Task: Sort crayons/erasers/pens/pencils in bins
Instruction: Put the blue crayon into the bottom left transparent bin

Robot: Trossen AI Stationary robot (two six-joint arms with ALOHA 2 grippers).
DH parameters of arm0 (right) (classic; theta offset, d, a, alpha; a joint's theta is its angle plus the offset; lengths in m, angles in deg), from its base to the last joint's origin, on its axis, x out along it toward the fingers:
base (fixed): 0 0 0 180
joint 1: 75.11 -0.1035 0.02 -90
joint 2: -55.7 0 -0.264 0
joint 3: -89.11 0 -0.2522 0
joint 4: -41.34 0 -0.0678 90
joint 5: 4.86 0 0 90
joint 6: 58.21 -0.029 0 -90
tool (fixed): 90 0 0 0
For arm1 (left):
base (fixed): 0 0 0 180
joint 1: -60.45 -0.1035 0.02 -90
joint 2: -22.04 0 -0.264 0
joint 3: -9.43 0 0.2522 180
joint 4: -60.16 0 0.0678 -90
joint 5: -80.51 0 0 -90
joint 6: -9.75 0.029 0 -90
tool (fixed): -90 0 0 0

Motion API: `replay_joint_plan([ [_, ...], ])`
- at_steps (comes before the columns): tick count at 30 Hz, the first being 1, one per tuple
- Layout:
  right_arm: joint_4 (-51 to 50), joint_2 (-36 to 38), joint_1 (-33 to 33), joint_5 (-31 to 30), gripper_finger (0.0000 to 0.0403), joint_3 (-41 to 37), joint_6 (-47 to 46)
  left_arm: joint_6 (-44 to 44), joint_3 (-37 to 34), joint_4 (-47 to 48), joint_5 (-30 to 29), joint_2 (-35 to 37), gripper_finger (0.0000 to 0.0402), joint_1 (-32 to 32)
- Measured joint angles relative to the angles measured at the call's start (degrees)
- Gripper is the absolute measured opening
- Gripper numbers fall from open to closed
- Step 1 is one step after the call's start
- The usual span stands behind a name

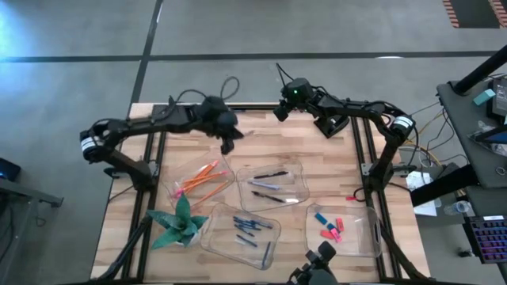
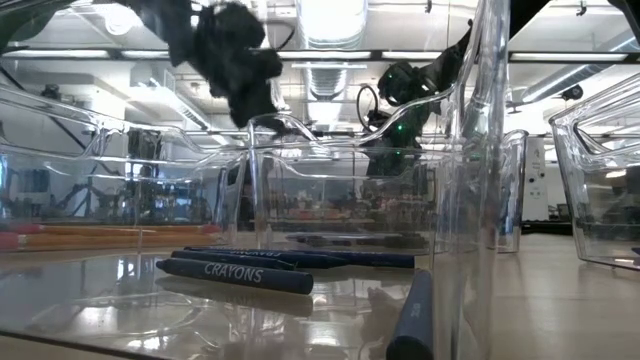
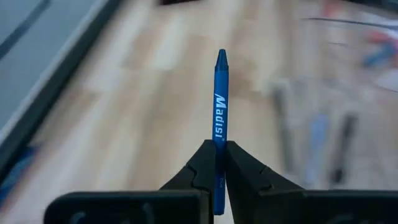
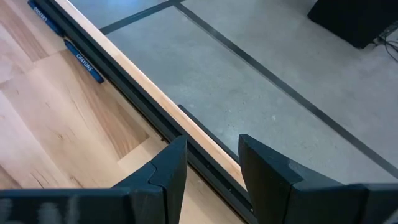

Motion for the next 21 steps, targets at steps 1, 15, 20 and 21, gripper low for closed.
replay_joint_plan([
  [1,0.0,0.0,0.0,0.0,0.0137,0.0,0.0,0.0,0.0,-0.1,0.0,0.3,0.0005,2.0],
  [15,-0.2,0.0,0.0,0.0,0.0137,0.0,-5.9,-10.3,-0.6,-2.9,0.0,2.2,0.0005,25.9],
  [20,-1.0,0.0,0.0,0.0,0.0137,0.0,-10.9,-14.0,-0.7,-7.5,-0.1,2.1,0.0005,35.3],
  [21,-1.4,0.0,0.0,0.0,0.0137,0.0,-11.3,-15.2,-0.7,-8.3,-0.2,2.1,0.0005,37.1],
])
